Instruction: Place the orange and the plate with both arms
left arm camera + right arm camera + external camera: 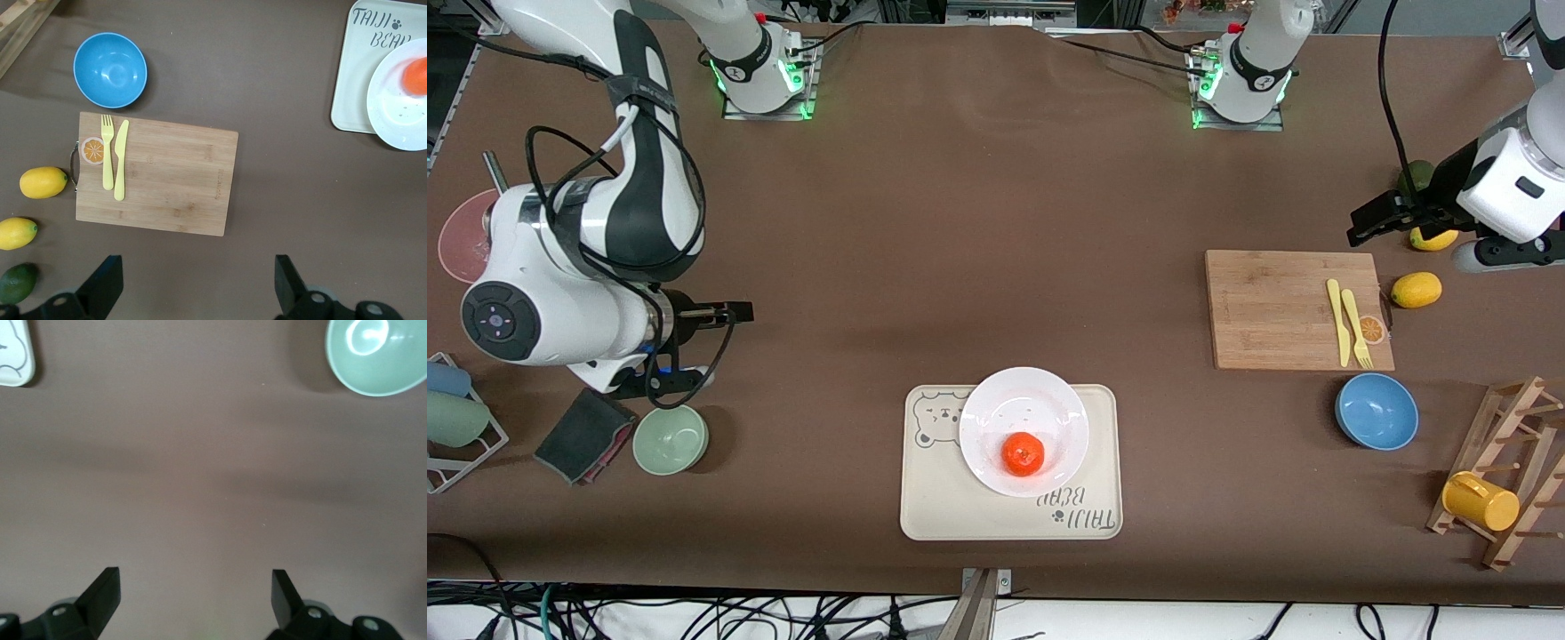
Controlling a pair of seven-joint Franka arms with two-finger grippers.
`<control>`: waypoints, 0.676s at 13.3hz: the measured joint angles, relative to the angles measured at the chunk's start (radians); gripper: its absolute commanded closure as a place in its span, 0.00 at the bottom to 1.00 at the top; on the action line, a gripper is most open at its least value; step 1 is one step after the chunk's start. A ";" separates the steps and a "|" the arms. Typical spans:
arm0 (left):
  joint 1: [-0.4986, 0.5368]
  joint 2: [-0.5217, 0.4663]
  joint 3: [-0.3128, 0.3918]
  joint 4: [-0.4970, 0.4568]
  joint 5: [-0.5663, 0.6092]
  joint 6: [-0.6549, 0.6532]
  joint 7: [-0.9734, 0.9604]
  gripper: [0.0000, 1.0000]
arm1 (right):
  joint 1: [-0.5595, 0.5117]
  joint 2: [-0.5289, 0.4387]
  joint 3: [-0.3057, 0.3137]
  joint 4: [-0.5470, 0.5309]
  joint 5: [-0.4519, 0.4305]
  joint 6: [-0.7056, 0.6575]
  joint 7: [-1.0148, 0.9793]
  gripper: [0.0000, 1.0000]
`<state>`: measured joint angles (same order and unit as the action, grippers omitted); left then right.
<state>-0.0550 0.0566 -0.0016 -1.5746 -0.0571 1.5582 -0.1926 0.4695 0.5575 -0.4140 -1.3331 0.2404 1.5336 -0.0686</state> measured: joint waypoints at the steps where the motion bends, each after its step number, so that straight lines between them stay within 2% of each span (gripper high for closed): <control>1: 0.000 0.000 0.000 0.000 0.000 0.000 0.000 0.00 | 0.002 -0.012 -0.001 0.001 -0.024 -0.019 0.010 0.00; 7: 0.000 0.000 0.000 0.000 0.000 0.000 0.000 0.00 | -0.007 -0.136 -0.006 -0.030 -0.104 -0.057 0.020 0.00; 8: 0.000 0.000 0.000 0.000 0.000 0.000 0.000 0.00 | -0.027 -0.170 0.002 -0.045 -0.110 -0.059 0.020 0.00; 9: 0.000 0.000 0.000 0.000 0.000 0.000 0.000 0.00 | -0.071 -0.208 0.038 -0.061 -0.123 -0.061 0.020 0.00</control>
<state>-0.0547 0.0569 -0.0013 -1.5742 -0.0571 1.5583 -0.1926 0.3981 0.3497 -0.3763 -1.3938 0.1175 1.4726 -0.0490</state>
